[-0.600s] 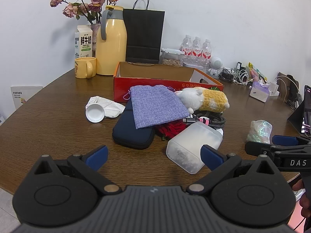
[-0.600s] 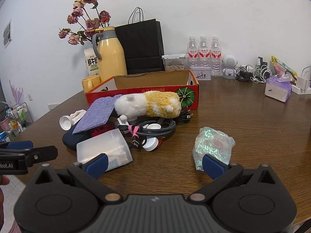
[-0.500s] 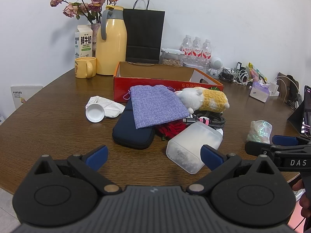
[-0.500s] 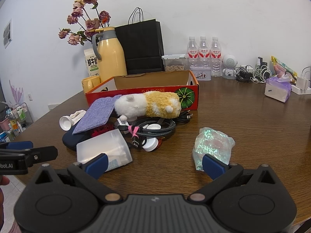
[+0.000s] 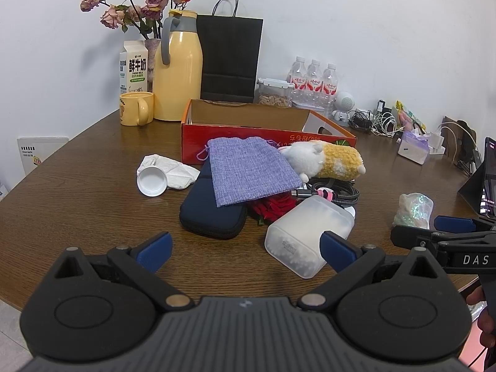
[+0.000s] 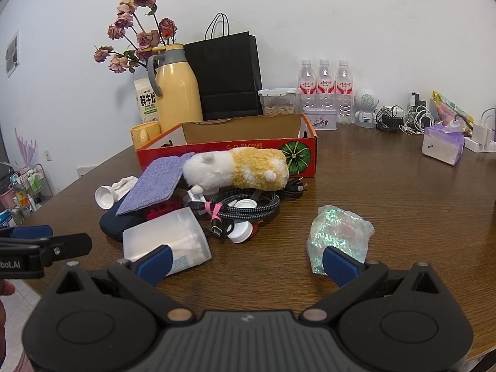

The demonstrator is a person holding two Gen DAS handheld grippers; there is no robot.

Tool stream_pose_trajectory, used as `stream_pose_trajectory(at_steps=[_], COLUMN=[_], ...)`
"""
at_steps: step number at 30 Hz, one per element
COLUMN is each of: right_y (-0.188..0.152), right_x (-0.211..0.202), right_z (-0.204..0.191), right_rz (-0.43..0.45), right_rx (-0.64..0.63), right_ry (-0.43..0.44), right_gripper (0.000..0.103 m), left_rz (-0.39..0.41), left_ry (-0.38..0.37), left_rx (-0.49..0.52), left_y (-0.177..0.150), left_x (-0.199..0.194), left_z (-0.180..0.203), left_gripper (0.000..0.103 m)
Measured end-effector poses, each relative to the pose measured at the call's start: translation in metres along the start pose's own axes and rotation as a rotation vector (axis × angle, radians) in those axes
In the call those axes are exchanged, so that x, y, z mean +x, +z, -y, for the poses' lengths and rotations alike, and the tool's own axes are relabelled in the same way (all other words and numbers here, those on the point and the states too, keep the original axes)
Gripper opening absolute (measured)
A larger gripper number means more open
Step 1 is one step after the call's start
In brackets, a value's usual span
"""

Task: Organize objects

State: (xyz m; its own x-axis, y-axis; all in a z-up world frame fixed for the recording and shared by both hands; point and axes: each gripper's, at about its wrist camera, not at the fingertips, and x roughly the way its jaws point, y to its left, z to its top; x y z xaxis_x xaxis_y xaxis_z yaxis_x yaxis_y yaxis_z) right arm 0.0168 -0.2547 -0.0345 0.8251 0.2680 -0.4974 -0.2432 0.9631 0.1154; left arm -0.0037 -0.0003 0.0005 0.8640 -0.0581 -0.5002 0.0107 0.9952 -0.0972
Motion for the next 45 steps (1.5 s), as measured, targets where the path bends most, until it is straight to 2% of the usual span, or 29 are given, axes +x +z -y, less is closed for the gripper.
stream_pose_trajectory(at_steps=[8, 9, 45], right_y=[0.0008, 0.0007, -0.0014], right_x=[-0.0005, -0.0006, 0.0021], right_z=[-0.0011, -0.0011, 0.0044], right_rz=[0.0, 0.0, 0.003], right_rx=[0.0, 0.0, -0.014], right_ry=[0.0, 0.0, 0.01], right_gripper=[0.103, 0.103, 0.103], left_rz=[0.0, -0.003, -0.017], left_ry=[0.0, -0.029, -0.05], left_rx=[0.0, 0.016, 0.028], left_y=[0.0, 0.0, 0.0016], left_x=[-0.0003, 0.0, 0.0055], left_z=[0.0001, -0.0001, 0.0044], left_gripper=[0.103, 0.103, 0.103])
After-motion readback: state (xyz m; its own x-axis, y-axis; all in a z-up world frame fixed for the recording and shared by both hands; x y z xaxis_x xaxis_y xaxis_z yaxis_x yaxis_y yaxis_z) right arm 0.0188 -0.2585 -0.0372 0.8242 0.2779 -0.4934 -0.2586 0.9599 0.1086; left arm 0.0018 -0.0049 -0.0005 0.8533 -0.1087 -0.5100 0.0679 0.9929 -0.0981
